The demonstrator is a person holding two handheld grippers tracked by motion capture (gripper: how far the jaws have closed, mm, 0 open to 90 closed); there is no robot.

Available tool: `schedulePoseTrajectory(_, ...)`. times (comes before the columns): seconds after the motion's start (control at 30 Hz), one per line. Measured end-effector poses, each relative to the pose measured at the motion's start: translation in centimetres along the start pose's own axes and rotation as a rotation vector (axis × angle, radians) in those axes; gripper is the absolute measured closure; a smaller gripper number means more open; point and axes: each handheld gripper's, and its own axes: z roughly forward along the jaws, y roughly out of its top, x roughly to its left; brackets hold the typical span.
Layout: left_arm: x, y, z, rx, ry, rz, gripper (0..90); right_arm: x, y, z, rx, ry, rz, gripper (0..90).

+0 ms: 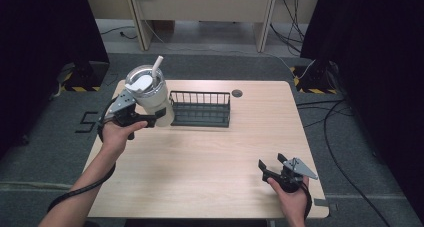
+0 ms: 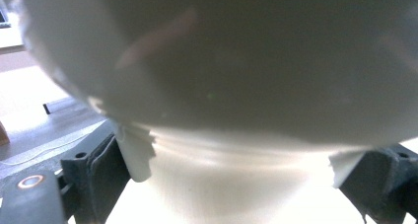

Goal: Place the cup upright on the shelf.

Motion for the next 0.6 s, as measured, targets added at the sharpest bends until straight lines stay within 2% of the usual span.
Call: schedulePoseTrajectory(0.6,-0.4,1.2,2.4,-0.003,-0.024,0.000,10.0,0.0,0.0,0.0,0.001,0.003,0.001,19.2)
